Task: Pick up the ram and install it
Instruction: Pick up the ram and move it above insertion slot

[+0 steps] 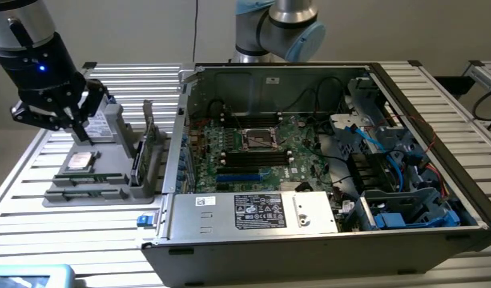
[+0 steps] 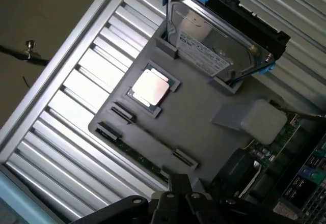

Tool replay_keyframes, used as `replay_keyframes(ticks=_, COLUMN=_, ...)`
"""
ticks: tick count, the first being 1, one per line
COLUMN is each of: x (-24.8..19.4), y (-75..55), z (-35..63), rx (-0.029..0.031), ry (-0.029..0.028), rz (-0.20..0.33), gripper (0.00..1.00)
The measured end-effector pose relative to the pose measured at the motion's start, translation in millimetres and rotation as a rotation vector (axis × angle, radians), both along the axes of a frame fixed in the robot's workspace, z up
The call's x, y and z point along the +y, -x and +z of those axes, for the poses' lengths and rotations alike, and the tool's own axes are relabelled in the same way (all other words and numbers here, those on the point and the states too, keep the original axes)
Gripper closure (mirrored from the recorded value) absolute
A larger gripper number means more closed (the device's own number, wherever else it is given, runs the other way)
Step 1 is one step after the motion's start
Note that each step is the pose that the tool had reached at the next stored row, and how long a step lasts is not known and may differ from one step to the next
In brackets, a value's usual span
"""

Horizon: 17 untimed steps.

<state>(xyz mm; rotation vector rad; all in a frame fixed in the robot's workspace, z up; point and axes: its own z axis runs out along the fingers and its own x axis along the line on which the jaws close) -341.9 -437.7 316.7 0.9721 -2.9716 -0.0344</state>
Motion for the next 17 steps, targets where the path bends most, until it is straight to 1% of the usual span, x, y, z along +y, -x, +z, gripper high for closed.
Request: replay_keyframes(ticks=17, x=0.0, y=0.0, z=-0.7, rx=0.0000, ry=-0.0007, rz=0.310, gripper=0.89)
